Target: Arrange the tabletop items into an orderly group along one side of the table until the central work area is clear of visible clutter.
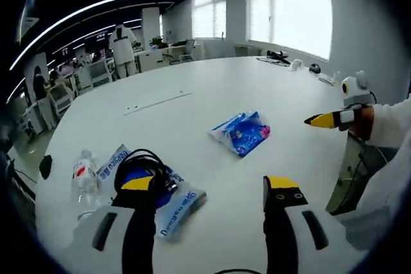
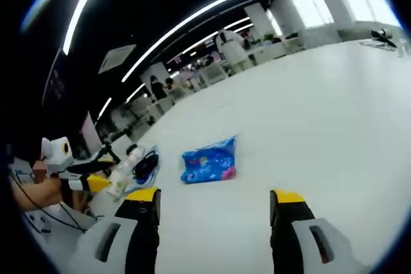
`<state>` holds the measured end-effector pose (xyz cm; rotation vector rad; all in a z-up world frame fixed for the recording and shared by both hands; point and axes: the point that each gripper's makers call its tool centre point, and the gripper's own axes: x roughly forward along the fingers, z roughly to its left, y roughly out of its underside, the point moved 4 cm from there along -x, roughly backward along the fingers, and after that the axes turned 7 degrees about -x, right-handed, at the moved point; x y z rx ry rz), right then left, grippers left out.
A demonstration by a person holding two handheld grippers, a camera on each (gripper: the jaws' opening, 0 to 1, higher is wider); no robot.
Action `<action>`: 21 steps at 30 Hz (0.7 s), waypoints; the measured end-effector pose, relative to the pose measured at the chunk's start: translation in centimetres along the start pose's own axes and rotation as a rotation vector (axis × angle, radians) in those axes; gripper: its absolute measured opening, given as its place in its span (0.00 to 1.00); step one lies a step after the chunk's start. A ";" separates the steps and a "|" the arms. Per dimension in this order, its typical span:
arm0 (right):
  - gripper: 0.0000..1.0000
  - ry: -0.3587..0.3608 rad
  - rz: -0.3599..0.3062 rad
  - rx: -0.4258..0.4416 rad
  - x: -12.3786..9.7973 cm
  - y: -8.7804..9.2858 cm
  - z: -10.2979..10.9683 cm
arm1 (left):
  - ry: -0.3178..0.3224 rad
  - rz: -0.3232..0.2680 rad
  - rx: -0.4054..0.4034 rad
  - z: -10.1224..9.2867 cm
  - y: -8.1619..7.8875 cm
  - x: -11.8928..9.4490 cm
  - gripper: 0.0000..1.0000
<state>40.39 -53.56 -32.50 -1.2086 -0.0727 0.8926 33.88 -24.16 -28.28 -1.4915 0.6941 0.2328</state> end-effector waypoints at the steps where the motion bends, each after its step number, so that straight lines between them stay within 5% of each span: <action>1: 0.70 0.004 -0.010 0.008 -0.2 -0.1 0.2 | -0.005 -0.002 0.002 0.3 0.4 -0.5 0.68; 6: 0.70 0.000 -0.037 0.007 -0.1 -0.8 1.5 | -0.056 0.002 -0.011 2.0 2.5 -3.7 0.69; 21: 0.74 -0.077 -0.041 -0.053 1.1 -0.4 6.7 | -0.173 -0.045 0.028 6.4 4.1 -8.2 0.71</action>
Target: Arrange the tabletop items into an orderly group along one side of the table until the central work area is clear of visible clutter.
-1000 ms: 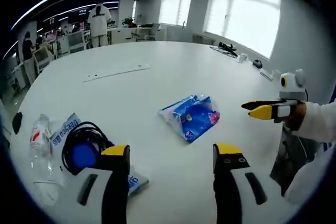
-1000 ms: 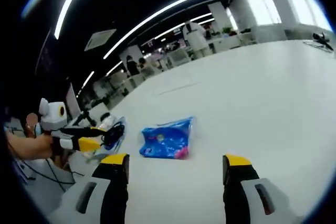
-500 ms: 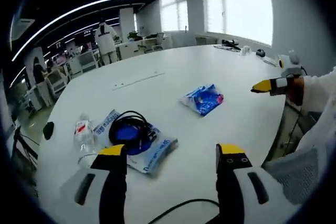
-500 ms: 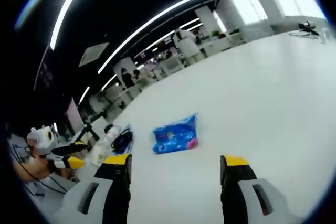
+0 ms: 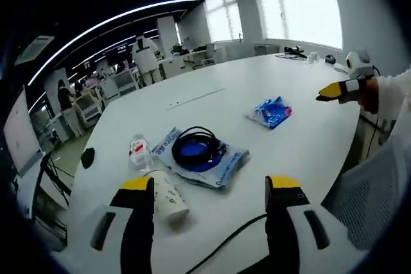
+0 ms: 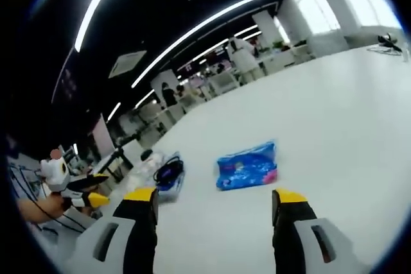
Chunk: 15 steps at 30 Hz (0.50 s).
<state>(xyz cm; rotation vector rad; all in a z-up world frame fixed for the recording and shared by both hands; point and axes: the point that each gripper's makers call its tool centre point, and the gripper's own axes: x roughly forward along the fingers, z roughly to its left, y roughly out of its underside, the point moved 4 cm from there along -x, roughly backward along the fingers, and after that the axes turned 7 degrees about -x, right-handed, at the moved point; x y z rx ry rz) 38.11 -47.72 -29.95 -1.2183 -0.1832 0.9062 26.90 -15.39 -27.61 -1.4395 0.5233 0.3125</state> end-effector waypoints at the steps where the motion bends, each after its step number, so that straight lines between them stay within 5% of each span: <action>1: 0.74 -0.005 0.001 -0.001 0.0 0.2 0.4 | -0.001 0.000 -0.005 0.2 0.2 -0.2 0.71; 15: 0.72 0.042 -0.015 0.038 -1.8 1.6 3.3 | -0.019 0.026 -0.009 3.3 2.8 -1.9 0.72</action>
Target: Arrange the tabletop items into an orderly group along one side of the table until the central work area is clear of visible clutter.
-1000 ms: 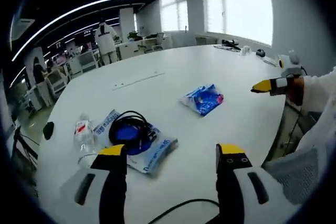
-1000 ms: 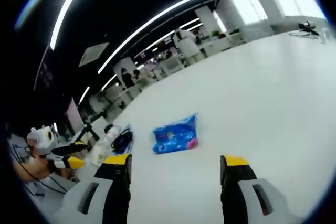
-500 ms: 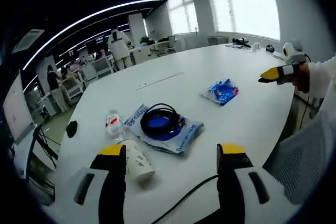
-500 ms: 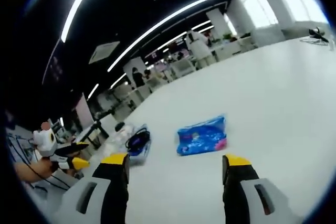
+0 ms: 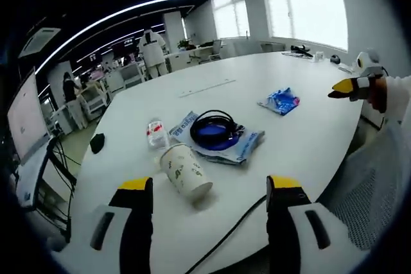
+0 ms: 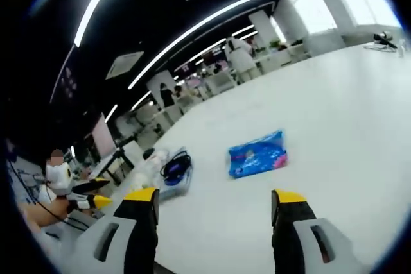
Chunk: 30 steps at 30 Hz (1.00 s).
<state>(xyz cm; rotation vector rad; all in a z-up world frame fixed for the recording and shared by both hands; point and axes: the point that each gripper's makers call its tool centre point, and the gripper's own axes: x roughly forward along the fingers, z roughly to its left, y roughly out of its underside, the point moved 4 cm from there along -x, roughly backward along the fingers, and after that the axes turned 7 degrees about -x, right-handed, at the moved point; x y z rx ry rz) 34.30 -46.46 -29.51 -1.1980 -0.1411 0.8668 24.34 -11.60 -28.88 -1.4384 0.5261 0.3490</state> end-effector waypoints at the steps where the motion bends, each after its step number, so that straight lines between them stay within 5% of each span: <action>1: 0.72 0.006 -0.002 0.000 -0.1 0.1 0.2 | 0.004 0.004 0.000 0.5 0.3 0.0 0.71; 15: 0.66 0.055 0.005 0.018 1.0 2.1 4.1 | -0.009 -0.033 0.043 1.0 0.2 0.5 0.68; 24: 0.62 -0.028 0.076 -0.053 3.7 3.8 8.7 | -0.001 -0.043 0.107 0.5 0.0 0.2 0.62; 26: 0.61 -0.040 0.120 -0.121 3.9 4.2 8.6 | -0.002 -0.041 0.095 0.6 0.0 0.2 0.64; 30: 0.61 -0.029 0.124 -0.109 4.4 4.2 8.1 | -0.015 -0.043 0.082 0.9 0.0 0.2 0.64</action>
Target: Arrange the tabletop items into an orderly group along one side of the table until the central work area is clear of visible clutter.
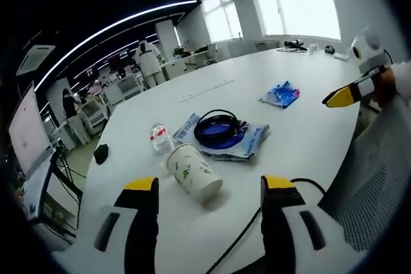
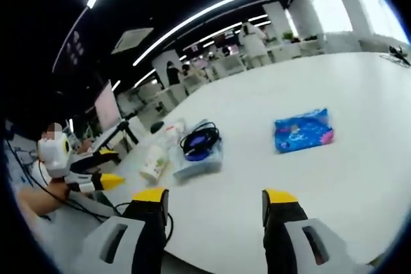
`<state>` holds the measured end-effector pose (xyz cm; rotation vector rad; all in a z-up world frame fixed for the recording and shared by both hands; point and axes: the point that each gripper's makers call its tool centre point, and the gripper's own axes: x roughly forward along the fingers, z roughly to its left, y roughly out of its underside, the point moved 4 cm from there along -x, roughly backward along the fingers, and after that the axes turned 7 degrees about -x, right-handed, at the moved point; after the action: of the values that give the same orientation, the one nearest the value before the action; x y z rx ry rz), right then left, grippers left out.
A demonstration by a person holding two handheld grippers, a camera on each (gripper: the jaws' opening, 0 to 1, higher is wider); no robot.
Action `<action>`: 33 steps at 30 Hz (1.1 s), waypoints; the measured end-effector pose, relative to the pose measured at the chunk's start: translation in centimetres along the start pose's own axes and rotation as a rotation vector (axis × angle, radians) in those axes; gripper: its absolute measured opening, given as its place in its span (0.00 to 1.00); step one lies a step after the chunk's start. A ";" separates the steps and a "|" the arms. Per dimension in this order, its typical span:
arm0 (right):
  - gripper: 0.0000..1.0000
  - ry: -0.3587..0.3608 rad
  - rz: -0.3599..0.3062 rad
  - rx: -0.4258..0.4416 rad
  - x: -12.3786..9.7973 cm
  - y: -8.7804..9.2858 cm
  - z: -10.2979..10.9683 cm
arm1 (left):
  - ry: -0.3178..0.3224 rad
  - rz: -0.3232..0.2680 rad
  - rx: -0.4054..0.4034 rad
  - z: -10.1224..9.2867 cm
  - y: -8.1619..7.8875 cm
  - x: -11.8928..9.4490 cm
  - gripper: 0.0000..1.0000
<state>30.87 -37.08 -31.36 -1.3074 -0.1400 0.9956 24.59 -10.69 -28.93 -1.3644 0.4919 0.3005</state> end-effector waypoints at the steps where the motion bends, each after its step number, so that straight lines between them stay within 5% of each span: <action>1: 0.61 -0.001 0.001 0.000 0.1 0.0 0.0 | -0.002 0.000 -0.001 0.0 0.0 0.0 0.64; 7: 0.59 -0.030 0.058 -0.026 0.7 1.0 0.5 | -0.014 0.006 -0.021 0.3 0.3 0.0 0.63; 17: 0.60 -0.038 0.083 -0.057 1.2 -0.6 -0.3 | -0.007 -0.010 -0.016 0.3 0.2 0.0 0.62; 25: 0.61 -0.091 0.088 -0.107 4.4 -3.8 0.7 | 0.005 -0.017 -0.019 0.1 0.1 0.1 0.60; 33: 0.60 -0.163 0.151 -0.178 8.2 -4.9 2.5 | -0.003 -0.018 -0.014 0.2 0.1 0.1 0.58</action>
<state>36.91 -29.32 -29.97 -1.4127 -0.2624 1.2420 24.61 -10.45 -29.04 -1.3810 0.4762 0.2918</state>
